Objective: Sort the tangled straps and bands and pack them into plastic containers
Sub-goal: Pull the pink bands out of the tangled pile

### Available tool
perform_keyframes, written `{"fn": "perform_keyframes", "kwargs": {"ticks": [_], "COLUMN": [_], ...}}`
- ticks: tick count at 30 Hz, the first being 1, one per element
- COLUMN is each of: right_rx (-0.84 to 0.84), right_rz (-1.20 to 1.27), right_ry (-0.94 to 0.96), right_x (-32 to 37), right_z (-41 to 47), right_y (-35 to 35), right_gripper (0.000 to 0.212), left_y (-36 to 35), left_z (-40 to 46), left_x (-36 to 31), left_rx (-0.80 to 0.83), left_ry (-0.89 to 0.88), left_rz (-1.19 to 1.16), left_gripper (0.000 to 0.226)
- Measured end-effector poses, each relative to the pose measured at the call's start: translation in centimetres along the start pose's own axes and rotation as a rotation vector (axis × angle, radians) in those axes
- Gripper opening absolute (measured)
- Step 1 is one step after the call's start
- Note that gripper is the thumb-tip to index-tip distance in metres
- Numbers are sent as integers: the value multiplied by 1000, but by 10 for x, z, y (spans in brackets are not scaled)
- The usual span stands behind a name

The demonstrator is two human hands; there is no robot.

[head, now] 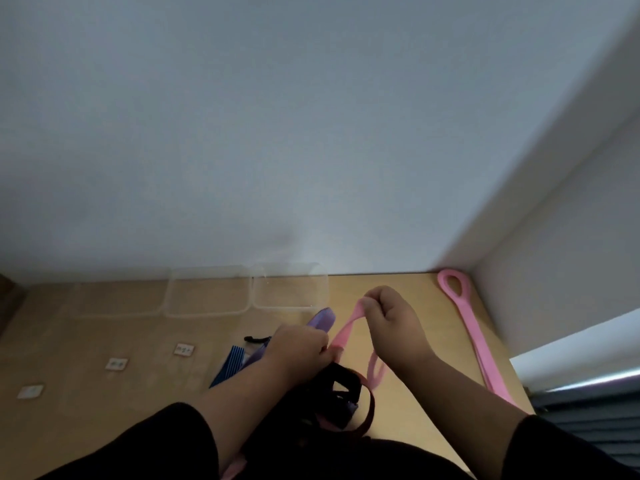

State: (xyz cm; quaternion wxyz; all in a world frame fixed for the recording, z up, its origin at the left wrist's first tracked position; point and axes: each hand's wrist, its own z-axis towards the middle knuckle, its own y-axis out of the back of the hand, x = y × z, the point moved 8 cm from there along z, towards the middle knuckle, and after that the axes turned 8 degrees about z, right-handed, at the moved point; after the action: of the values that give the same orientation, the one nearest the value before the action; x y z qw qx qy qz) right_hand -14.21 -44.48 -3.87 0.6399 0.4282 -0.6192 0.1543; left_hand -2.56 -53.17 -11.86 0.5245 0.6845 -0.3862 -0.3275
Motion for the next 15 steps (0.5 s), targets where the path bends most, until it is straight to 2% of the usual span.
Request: {"fn": "perform_keyframes", "kwargs": {"ticks": [4, 6, 10, 12, 14, 15], "right_rx": [-45, -72, -147, -106, -75, -71], "right_rz": [118, 235, 383, 396, 381, 363], "right_ry": [18, 17, 147, 196, 202, 194], "right_x": [24, 38, 87, 106, 112, 113], "right_z": [-5, -6, 0, 5, 9, 10], "right_y": [-4, -2, 16, 20, 23, 25], "right_gripper": [16, 17, 19, 20, 21, 21], "left_y": [-2, -1, -3, -3, 3, 9], "left_z": [-7, -11, -20, -18, -14, -12], "left_x": [18, 19, 14, 19, 27, 35], "left_rx": [56, 81, 153, 95, -64, -147], "left_ry": [65, 30, -52, -40, 37, 101], "left_rz": [-99, -87, -28, -78, -309, -525], "left_gripper": [49, 52, 41, 42, 37, 36]}}
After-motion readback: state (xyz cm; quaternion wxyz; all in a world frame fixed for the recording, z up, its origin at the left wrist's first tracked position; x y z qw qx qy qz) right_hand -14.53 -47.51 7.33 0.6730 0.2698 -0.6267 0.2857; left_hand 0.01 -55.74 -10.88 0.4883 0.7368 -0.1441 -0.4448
